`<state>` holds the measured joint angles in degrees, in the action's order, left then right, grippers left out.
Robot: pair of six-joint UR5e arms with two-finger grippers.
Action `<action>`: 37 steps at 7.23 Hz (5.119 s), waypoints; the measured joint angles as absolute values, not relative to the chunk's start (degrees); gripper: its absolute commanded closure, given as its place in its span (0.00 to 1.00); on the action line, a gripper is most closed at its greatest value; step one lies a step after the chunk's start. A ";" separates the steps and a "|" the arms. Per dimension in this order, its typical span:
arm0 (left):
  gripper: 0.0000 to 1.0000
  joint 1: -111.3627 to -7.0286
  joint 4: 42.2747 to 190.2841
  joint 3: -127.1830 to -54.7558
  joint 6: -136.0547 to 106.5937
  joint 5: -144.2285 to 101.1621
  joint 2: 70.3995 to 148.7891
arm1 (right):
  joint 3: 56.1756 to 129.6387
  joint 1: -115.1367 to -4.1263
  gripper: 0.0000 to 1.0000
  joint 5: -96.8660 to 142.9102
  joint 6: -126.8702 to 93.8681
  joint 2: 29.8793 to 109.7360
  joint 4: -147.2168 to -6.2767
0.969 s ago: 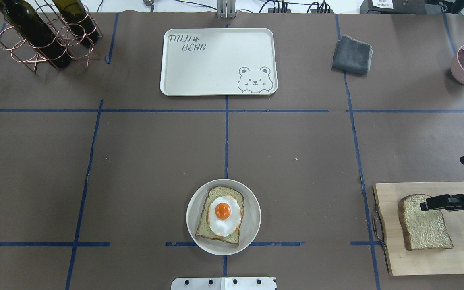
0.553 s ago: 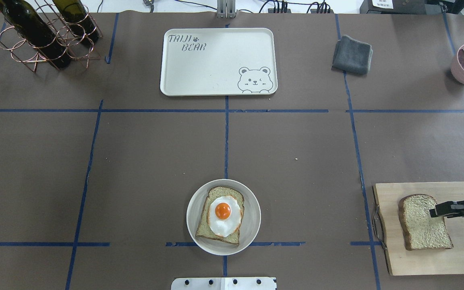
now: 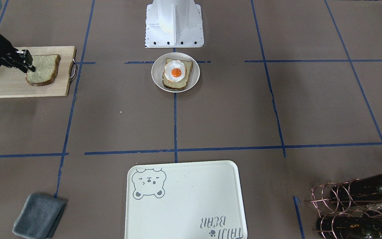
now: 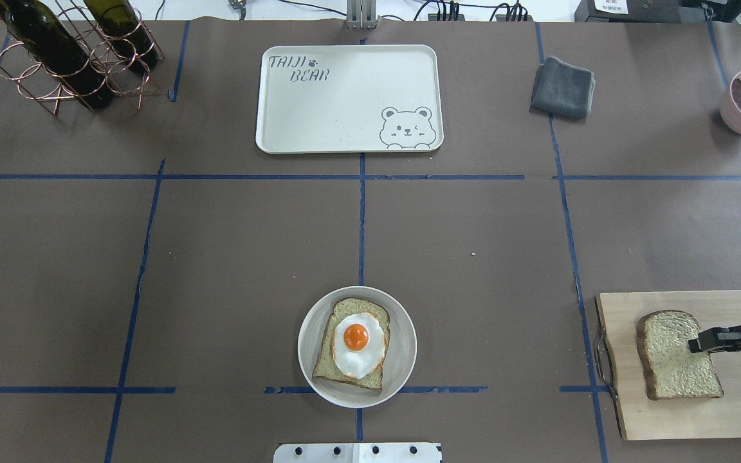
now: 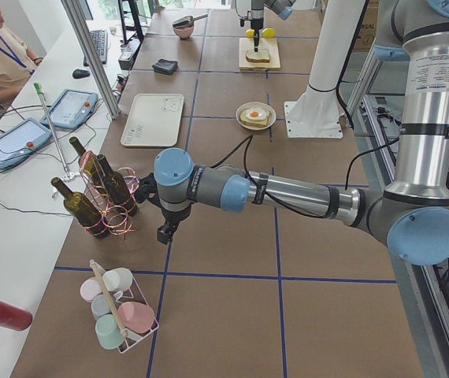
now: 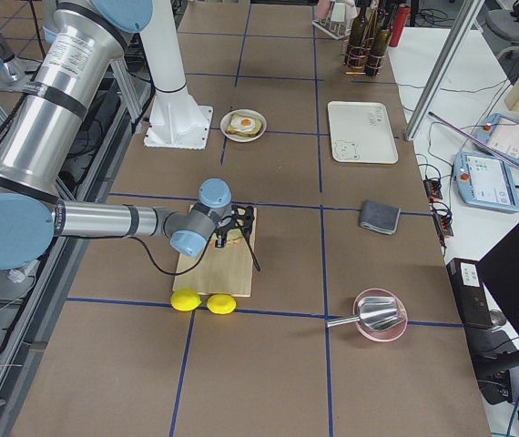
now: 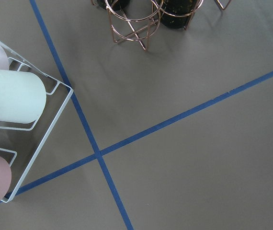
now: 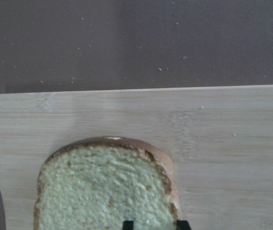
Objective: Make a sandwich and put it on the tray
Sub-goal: 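Close the right gripper on the bread slice edge, then carry the bread slice with the right gripper over the egg plate, then lower the bread onto the egg and open the right gripper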
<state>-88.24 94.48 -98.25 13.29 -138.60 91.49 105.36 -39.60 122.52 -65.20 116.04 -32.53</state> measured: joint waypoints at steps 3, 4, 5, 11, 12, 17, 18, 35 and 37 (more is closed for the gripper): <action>0.00 -88.24 94.48 -98.21 13.28 -138.60 91.55 | 104.71 -39.27 0.51 122.40 -65.16 116.12 -32.52; 0.00 -88.24 94.48 -98.22 13.27 -138.60 91.54 | 104.38 -39.03 0.64 122.28 -65.19 116.11 -32.52; 0.00 -88.24 94.48 -98.20 13.27 -138.60 91.56 | 104.14 -38.74 1.00 122.16 -65.20 116.07 -32.49; 0.00 -88.24 94.48 -98.24 13.21 -138.60 91.72 | 105.22 -38.70 1.00 122.19 -65.13 115.99 -32.27; 0.00 -88.24 94.48 -98.23 13.21 -138.60 91.79 | 105.80 -38.73 1.00 122.24 -65.13 115.89 -32.24; 0.00 -88.24 94.48 -98.25 13.26 -138.62 91.93 | 108.77 -38.75 1.00 122.85 -68.99 114.86 -25.80; 0.00 -88.24 94.48 -98.24 13.27 -138.66 91.94 | 108.81 -38.63 1.00 123.05 -72.67 112.42 -23.87; 0.00 -88.24 94.48 -98.45 13.27 -138.78 92.09 | 100.72 -16.90 0.00 102.99 -96.95 70.58 -41.88; 0.00 -88.24 94.61 -98.42 13.31 -138.80 92.08 | 101.53 -17.07 0.00 103.02 -96.94 70.26 -41.94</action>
<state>-88.24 94.61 -98.42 13.31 -138.80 92.08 101.53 -17.07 103.02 -96.94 70.26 -41.94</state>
